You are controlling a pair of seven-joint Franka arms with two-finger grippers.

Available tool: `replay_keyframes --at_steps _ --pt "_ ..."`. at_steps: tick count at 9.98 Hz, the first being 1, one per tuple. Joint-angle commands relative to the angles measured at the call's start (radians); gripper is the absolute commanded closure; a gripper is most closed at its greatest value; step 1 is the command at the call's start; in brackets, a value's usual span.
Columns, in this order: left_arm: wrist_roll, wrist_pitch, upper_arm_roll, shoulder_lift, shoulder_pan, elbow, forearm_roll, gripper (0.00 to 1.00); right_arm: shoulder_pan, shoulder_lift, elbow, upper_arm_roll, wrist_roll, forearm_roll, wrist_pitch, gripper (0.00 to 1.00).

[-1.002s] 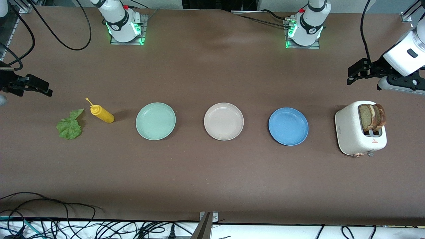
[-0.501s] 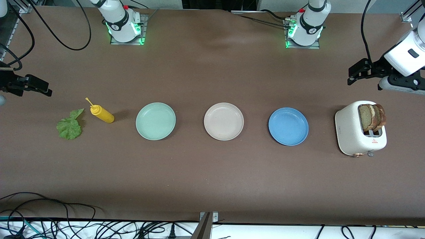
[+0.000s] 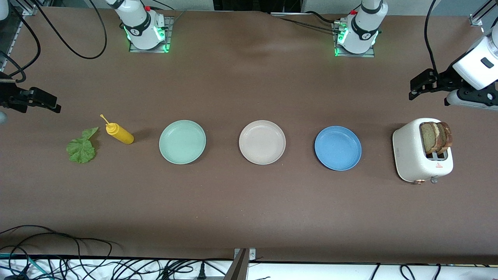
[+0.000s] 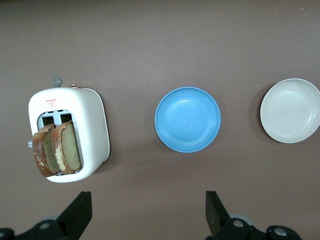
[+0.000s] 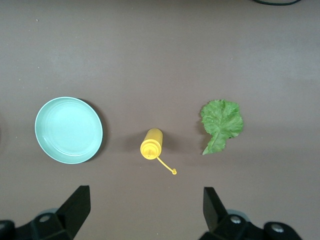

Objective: Make sandwich on beige plate with both arms
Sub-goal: 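Move the left gripper down over the bread slice in the toaster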

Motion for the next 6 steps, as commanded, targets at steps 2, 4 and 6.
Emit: replay_keyframes --at_steps 2,4,6 --pt "0.017 -0.003 -0.001 0.024 0.013 -0.004 0.065 0.00 -0.002 -0.001 0.007 -0.003 -0.007 0.007 -0.012 0.00" --pt "0.032 -0.002 -0.002 0.047 0.084 -0.007 0.067 0.00 -0.003 -0.001 0.007 -0.003 -0.007 0.007 -0.012 0.00" --pt "0.172 0.011 -0.001 0.091 0.159 -0.002 0.081 0.00 -0.003 -0.001 0.007 -0.004 -0.007 0.007 -0.012 0.00"
